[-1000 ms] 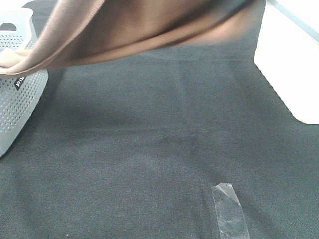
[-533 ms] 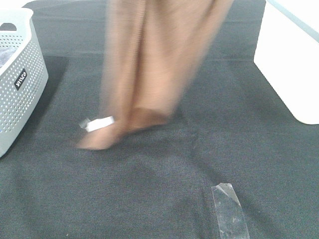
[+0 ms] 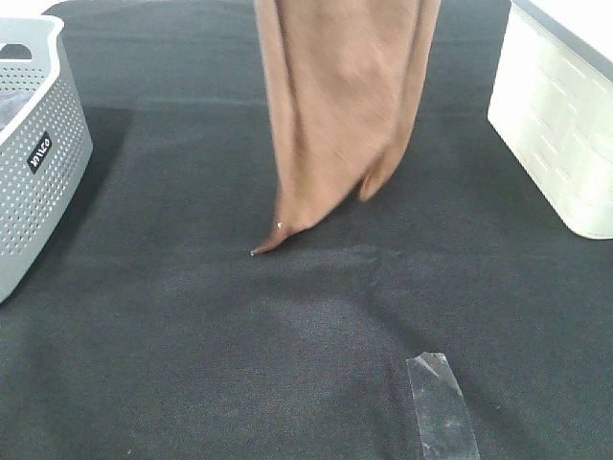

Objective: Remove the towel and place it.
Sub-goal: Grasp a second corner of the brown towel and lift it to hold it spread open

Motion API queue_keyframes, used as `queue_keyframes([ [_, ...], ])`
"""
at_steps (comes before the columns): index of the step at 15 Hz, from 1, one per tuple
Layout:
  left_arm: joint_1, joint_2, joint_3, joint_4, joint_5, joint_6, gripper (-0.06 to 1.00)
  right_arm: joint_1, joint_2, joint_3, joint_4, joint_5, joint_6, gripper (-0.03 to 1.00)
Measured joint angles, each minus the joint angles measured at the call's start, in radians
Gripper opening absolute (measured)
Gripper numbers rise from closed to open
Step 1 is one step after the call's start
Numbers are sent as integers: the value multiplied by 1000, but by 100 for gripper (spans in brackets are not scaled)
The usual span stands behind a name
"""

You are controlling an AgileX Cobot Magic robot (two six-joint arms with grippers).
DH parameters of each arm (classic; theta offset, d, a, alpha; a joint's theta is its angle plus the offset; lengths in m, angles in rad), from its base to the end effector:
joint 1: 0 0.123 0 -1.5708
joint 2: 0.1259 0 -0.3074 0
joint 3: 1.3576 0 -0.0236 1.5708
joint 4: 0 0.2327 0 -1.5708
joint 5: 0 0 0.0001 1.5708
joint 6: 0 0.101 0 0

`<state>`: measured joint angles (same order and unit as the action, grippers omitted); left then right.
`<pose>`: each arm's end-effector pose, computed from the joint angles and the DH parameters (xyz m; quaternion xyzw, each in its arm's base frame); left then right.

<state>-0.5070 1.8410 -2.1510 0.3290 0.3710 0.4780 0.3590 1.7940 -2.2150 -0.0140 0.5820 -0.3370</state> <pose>0.3766 -0.1956 0.5228 0.3818 0.5763 0.1405 0.7088 0.3726 0.1390 0.5382 -0.2514 0.6882 0.0007 0.6806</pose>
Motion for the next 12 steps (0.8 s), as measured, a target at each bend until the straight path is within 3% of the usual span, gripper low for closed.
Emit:
queue_keyframes([
  [4, 91, 68, 0, 33, -319, 1, 0, 0, 63, 0, -2, -232, 21, 1],
  [9, 179, 156, 0, 35, -539, 1, 0, 0, 143, 0, -5, -373, 27, 1],
  [10, 210, 189, 0, 35, -632, 1, 0, 0, 181, -19, 6, -448, 27, 1],
  [12, 240, 236, -17, 33, -701, 1, 0, 0, 242, -76, 14, -486, 27, 1],
])
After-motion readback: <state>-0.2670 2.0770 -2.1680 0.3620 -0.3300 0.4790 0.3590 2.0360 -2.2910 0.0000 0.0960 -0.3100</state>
